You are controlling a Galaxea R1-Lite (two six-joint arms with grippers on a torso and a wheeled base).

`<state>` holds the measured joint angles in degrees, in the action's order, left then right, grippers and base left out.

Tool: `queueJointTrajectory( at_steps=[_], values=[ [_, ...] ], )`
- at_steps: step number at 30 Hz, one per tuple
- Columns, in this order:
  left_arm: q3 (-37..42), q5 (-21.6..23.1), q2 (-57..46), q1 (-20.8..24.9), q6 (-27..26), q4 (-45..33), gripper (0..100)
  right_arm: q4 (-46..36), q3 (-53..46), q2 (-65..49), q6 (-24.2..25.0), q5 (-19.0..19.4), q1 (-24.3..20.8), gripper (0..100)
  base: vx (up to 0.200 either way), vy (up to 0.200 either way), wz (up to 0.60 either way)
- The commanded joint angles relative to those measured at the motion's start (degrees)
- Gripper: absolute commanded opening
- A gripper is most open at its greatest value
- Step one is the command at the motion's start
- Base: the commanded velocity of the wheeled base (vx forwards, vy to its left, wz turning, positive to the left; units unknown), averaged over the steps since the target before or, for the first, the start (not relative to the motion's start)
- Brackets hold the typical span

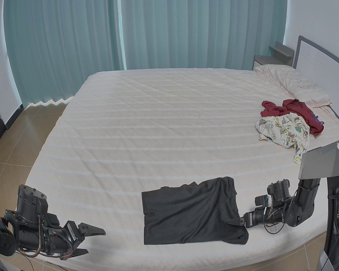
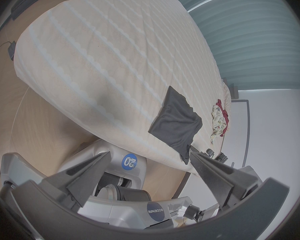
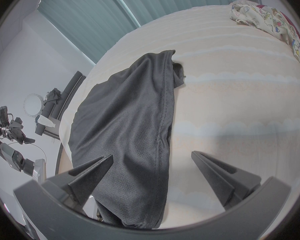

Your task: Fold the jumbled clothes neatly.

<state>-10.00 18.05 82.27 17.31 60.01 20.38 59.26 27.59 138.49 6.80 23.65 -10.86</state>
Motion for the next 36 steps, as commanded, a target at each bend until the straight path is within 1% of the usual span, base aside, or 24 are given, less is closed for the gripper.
queueJointTrajectory(
  at_steps=[1,5,6,13,16,18,20,25,29,36],
  values=[
    [-0.02,0.05,-0.01,0.0,0.02,0.01,100,-1.87,1.86,-0.76,-0.83,0.08,-0.74,100,0.0,0.0,0.0],
    [-0.02,0.05,0.08,0.0,0.02,0.01,100,-3.27,2.38,-0.85,-0.83,0.08,-1.44,100,0.0,0.0,0.0],
    [-0.02,0.05,0.08,0.0,0.02,0.01,100,-3.27,2.38,-0.85,-0.83,0.08,-1.44,0,0.0,0.0,0.0],
    [0.06,0.05,-0.01,0.0,0.02,0.01,100,-3.18,1.94,-1.2,-0.56,-0.53,-0.74,0,0.0,0.0,0.0],
    [0.06,0.05,-0.01,0.0,0.02,0.01,100,-3.18,1.42,-1.38,-0.56,-1.76,-0.48,0,0.0,0.0,0.0],
    [-0.02,-0.04,-0.01,0.0,0.02,0.01,100,-3.62,1.07,-2.08,-0.56,-4.4,-0.39,0,0.0,0.0,0.0],
    [0.06,0.05,-0.01,0.0,0.02,0.01,100,-3.8,0.54,-2.96,-0.56,-5.1,-0.3,0,0.0,0.0,0.0],
    [0.06,0.05,-0.01,0.0,0.02,0.01,100,-3.98,-0.08,-3.92,-0.74,-5.46,0.67,0,0.0,0.0,0.0],
    [-0.02,0.05,-0.01,0.0,0.02,0.01,100,-5.29,-2.89,-4.89,-1.97,-5.37,0.84,0,0.0,0.0,0.0],
    [0.06,0.05,-0.01,0.0,0.02,0.01,100,-5.29,-3.15,-4.98,-3.02,-5.37,1.63,0,0.0,0.0,0.0]
  ],
)
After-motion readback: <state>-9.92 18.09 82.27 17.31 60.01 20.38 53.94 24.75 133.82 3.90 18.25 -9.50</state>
